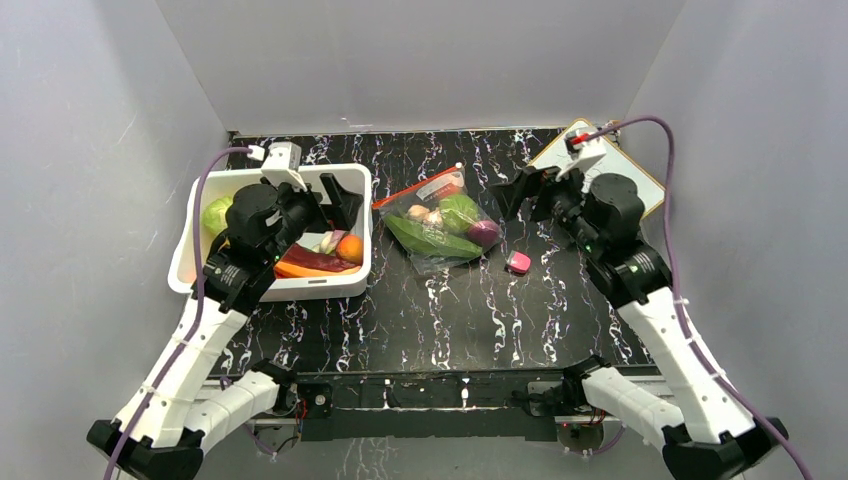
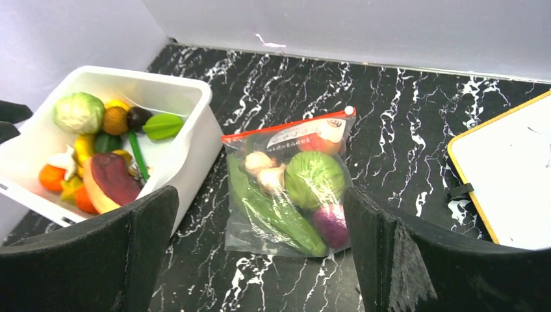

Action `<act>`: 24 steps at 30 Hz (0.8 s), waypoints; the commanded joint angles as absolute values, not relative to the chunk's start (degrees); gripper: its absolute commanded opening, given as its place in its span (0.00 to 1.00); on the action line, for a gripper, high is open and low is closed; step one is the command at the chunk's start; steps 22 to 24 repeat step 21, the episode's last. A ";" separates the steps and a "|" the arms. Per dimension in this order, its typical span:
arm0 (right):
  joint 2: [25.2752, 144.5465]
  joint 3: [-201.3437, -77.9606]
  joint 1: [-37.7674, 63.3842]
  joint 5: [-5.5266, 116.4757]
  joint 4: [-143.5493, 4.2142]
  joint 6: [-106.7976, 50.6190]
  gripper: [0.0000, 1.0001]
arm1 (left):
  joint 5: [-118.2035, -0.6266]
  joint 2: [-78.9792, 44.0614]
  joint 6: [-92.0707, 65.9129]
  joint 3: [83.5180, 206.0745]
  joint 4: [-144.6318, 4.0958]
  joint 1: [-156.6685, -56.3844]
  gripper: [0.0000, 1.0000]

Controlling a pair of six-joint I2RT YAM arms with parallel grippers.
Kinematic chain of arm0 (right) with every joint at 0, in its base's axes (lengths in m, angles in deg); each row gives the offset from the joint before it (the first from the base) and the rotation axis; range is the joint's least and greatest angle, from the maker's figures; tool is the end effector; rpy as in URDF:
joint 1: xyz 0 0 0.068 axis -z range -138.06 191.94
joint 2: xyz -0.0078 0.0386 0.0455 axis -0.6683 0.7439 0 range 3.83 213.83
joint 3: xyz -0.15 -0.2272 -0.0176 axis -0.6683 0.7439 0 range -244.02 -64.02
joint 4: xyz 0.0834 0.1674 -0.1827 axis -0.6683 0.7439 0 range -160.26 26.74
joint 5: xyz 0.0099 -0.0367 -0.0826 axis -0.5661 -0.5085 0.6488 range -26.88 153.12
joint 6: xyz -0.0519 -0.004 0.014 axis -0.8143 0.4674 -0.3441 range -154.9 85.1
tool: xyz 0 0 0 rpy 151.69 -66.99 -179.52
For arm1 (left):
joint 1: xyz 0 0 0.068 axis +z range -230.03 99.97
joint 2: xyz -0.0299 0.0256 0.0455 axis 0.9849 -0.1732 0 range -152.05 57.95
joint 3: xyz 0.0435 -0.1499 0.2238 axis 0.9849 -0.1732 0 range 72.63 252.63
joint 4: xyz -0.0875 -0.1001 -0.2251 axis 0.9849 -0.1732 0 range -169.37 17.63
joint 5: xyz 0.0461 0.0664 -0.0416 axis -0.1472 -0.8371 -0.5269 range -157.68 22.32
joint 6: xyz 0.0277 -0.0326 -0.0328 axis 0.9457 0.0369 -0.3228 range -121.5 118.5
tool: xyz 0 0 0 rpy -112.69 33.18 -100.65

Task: Place the food in the zip-top bag and seal the zipper
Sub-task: Reset both arms

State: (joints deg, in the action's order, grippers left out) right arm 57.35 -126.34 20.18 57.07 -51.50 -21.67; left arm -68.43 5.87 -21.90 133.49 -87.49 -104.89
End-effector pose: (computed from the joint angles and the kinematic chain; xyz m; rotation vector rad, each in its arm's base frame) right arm 0.1878 0.0790 0.4038 -0.2101 1.7619 0.5368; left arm 0.1813 -0.0835 0.4064 0.0566 1.7141 -0.5803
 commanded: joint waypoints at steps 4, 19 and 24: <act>50.32 -124.04 20.14 58.40 -50.39 -15.18 0.98 | -64.59 10.04 -24.78 134.68 -86.47 -104.89 0.98; 48.25 -122.14 20.14 57.58 -49.56 -10.71 0.98 | -63.66 10.54 -24.26 132.30 -87.56 -104.89 0.98; 48.43 -122.36 20.21 57.69 -49.39 -10.73 0.98 | -64.44 10.59 -24.31 132.10 -87.47 -104.90 0.98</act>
